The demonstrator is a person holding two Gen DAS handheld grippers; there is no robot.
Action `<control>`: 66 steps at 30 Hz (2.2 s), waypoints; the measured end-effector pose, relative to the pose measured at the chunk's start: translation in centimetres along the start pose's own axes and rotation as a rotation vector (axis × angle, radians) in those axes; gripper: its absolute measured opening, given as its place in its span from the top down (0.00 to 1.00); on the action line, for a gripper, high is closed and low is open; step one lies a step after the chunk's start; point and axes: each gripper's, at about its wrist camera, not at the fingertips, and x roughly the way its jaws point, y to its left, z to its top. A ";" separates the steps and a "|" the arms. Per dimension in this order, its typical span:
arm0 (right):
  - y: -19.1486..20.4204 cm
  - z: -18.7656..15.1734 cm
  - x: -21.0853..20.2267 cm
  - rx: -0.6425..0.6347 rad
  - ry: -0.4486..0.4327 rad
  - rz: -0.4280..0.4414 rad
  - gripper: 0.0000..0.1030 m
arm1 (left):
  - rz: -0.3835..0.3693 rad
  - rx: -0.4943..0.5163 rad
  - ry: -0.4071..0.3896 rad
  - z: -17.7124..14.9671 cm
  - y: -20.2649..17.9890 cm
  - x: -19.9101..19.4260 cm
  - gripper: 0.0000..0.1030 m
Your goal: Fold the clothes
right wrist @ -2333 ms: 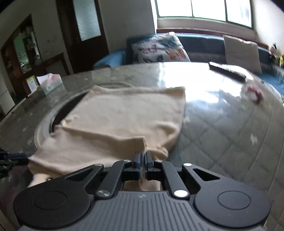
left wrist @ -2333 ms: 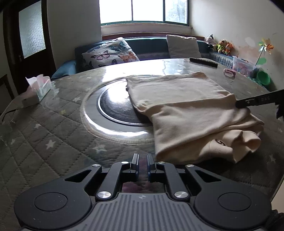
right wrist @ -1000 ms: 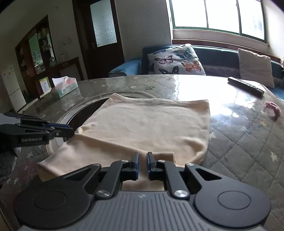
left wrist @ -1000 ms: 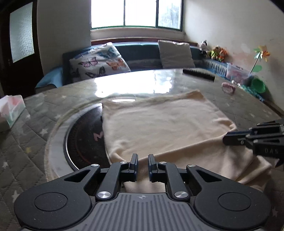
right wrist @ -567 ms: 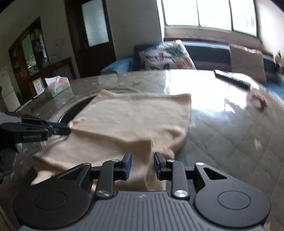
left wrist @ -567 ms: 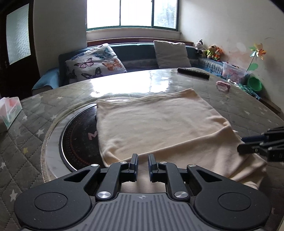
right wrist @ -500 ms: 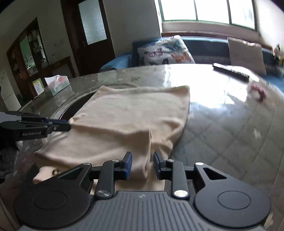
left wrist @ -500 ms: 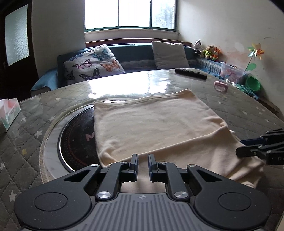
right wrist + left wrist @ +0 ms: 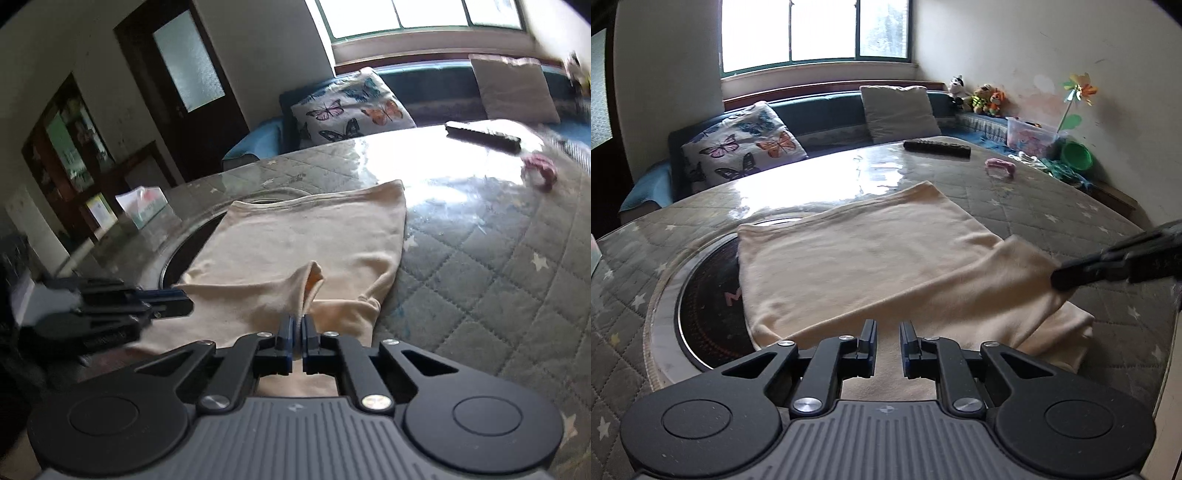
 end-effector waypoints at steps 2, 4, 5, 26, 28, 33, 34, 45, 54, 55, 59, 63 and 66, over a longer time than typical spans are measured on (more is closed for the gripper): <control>-0.3 -0.5 0.7 -0.001 0.028 -0.022 0.96 | -0.007 0.010 0.009 0.0 -0.3 0.3 0.85; -0.7 -1.3 1.6 0.000 0.062 -0.058 0.92 | -0.020 0.023 0.012 0.0 -0.7 0.4 0.85; -0.8 -1.5 1.7 -0.004 0.062 -0.067 0.91 | -0.030 0.029 0.011 0.0 -0.9 0.4 0.85; 0.9 -0.1 4.1 -0.162 -0.005 -0.060 0.90 | -0.151 0.120 0.010 -1.3 -4.2 -0.1 0.85; 1.4 -0.5 3.4 -0.196 -0.007 -0.049 0.90 | -0.144 0.118 0.009 -1.1 -4.4 0.1 0.85; 1.2 -2.3 2.8 -0.207 0.020 -0.063 0.90 | -0.166 0.132 0.035 -1.5 -4.9 0.8 0.85; 1.0 -2.5 2.7 -0.206 0.015 -0.057 0.90 | -0.164 0.138 0.038 -1.7 -5.0 0.7 0.85; 1.7 -3.1 2.5 -0.265 0.005 -0.057 0.89 | -0.118 0.156 0.013 -2.4 -3.6 -2.1 0.71; 2.5 -3.2 1.5 -0.320 0.004 -0.037 0.73 | -0.101 0.314 0.016 -5.6 -4.0 -5.5 0.48; 2.7 -3.2 1.3 -0.336 0.007 -0.034 0.69 | -0.102 0.333 0.014 -5.9 -4.2 -5.6 0.48; 3.3 -3.5 0.6 -0.391 0.015 -0.028 0.66 | -0.089 0.402 0.008 -7.0 -5.0 -5.4 0.46; 3.6 -3.9 -0.1 -0.440 0.024 -0.032 0.65 | -0.063 0.476 -0.002 -7.8 -5.4 -5.0 0.46; 3.6 -4.1 -0.7 -0.458 0.028 -0.037 0.65 | -0.055 0.491 -0.010 -8.0 -5.2 -4.9 0.46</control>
